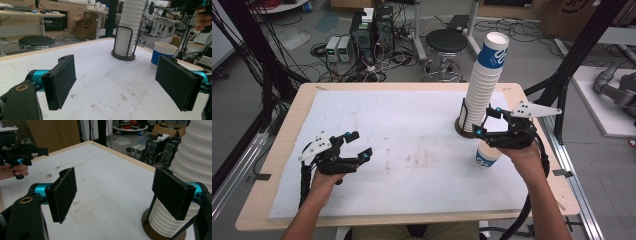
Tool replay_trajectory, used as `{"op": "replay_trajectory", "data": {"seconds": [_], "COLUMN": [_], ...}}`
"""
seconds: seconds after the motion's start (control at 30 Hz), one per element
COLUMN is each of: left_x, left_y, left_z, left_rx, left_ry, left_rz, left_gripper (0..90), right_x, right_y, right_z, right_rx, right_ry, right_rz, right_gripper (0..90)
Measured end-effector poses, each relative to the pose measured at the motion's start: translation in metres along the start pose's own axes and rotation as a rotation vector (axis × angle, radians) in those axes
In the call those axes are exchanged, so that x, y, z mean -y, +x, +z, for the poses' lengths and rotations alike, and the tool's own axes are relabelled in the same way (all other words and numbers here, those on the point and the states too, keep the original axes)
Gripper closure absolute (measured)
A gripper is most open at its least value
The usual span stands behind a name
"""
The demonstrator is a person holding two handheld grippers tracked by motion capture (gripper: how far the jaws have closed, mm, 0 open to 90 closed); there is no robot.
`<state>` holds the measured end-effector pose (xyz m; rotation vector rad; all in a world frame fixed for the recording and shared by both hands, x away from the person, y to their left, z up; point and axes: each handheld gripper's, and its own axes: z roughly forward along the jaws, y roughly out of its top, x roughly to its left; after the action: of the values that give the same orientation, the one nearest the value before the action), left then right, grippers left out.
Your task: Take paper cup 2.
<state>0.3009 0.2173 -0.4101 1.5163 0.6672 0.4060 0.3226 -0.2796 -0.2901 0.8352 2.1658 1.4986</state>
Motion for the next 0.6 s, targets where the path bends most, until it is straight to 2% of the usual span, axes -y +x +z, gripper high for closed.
{"op": "replay_trajectory", "data": {"seconds": [0.4, 0.6], "left_x": [0.001, 0.001], "left_y": [0.0, 0.001], "left_z": [0.001, 0.001], "left_rx": [0.008, 0.009], "left_ry": [0.004, 0.001], "left_rz": [-0.001, -0.009], "left_gripper": [16.6, 16.6], "right_x": [-0.039, -0.053], "right_y": [-0.012, -0.019], "right_z": [-0.003, -0.007], "right_rx": [0.028, 0.048], "right_ry": [-0.004, -0.029], "right_rz": [-0.006, 0.006], "right_gripper": [20.3, 20.3]}}
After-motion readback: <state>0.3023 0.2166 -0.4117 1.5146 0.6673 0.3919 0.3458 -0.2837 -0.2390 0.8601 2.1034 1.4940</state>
